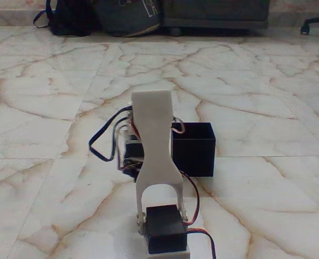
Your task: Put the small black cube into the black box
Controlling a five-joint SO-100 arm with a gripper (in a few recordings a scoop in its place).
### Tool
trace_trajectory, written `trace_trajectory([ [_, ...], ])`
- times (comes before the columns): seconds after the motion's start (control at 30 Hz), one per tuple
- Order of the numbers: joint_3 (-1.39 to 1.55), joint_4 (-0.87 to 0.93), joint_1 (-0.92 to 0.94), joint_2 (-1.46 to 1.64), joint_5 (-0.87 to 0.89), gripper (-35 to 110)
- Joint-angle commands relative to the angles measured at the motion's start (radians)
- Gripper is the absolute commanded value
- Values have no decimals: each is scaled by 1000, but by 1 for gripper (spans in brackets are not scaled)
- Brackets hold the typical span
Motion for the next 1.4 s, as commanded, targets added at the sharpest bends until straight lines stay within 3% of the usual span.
trace_trajectory([
  [0.0, -92, -14, 57, 40, -72, 2],
  [0.27, -543, -29, 190, -160, -210, 2],
  [0.5, -776, -318, 288, -387, -331, 2],
  [0.77, -1083, -431, 281, -650, -413, 2],
  [1.2, -1114, -426, 256, -635, -360, 7],
  [1.37, -1078, -236, 206, -425, -247, 7],
])
